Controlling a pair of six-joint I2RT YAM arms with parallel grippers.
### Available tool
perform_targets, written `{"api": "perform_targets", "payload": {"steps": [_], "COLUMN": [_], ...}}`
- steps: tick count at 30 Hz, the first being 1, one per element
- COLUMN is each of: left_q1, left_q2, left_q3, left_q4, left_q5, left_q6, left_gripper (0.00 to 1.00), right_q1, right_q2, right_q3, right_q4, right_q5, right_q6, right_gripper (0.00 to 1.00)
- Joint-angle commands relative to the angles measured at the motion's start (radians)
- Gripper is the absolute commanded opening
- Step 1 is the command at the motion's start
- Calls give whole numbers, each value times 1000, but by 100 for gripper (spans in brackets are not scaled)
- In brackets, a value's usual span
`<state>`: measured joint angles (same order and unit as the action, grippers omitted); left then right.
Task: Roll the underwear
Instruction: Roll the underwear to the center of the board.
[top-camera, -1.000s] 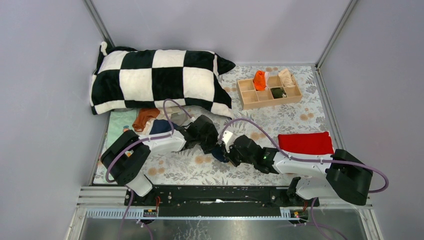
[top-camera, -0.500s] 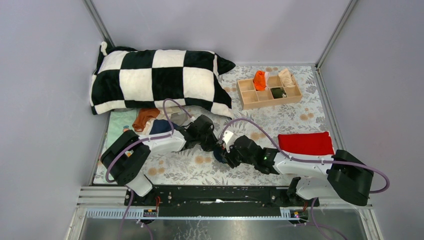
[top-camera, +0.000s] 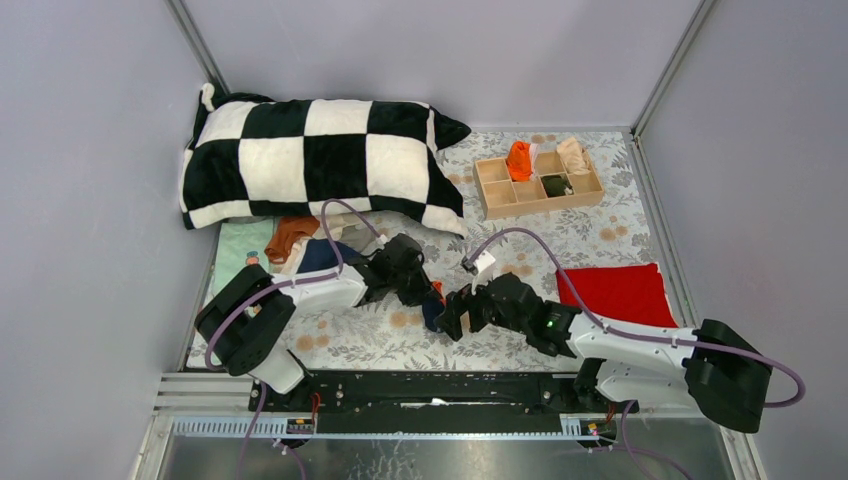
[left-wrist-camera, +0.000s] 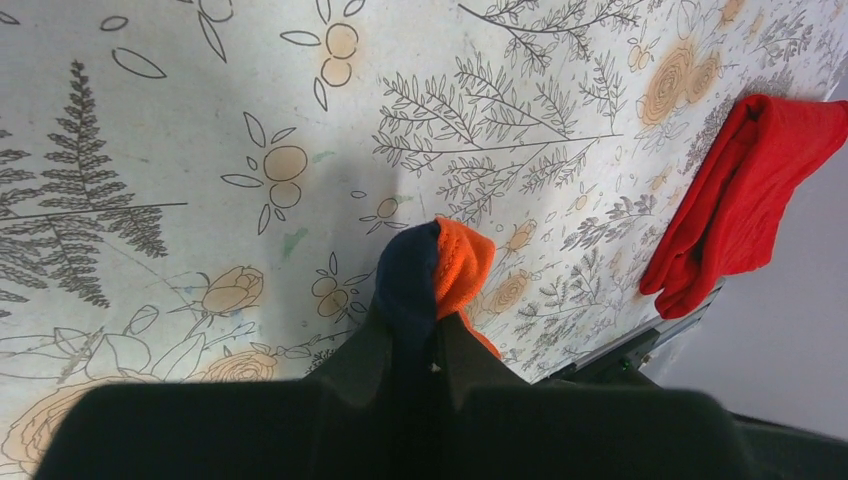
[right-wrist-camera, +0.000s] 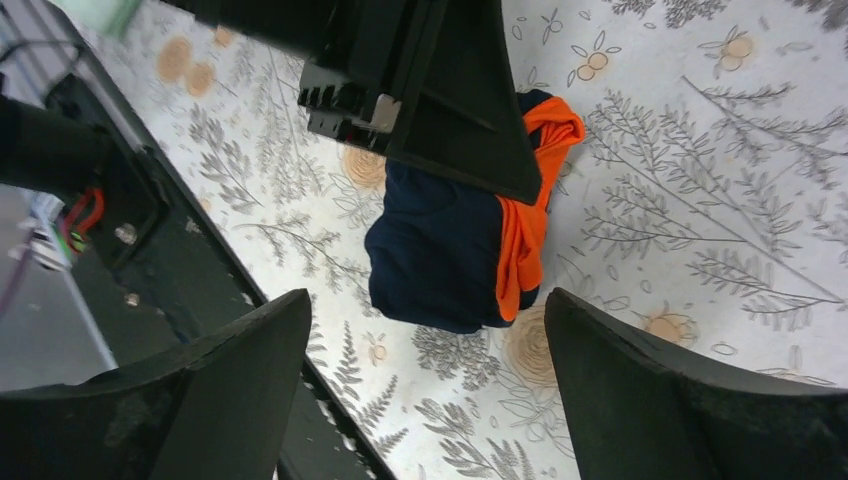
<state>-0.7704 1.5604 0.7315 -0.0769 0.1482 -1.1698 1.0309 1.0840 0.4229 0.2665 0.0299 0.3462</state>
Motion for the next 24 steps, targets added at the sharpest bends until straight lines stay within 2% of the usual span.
{"api": "perform_targets", "payload": {"steps": [1,6,12,24], "left_q1": [3,3,2,3], "left_q2": [-37,-38,-34,-24], "left_q3": [-27,-23,-13,-14], "left_q4": [37,27,30,38], "left_q5": [-37,-41,-35,-28], "left_q6": [42,46,44,37], "left_gripper": [0,0,0,0], "right_q1": [-62,-71,-72,-71], "right_q2": [42,146,233,344], "right_q3": [-19,34,40,49], "right_q4": [124,135,188,344], "right_q5": [-160,-188,-118,-51], "right_q6": [196,183,140,191], "right_gripper": [96,100,100,100]}}
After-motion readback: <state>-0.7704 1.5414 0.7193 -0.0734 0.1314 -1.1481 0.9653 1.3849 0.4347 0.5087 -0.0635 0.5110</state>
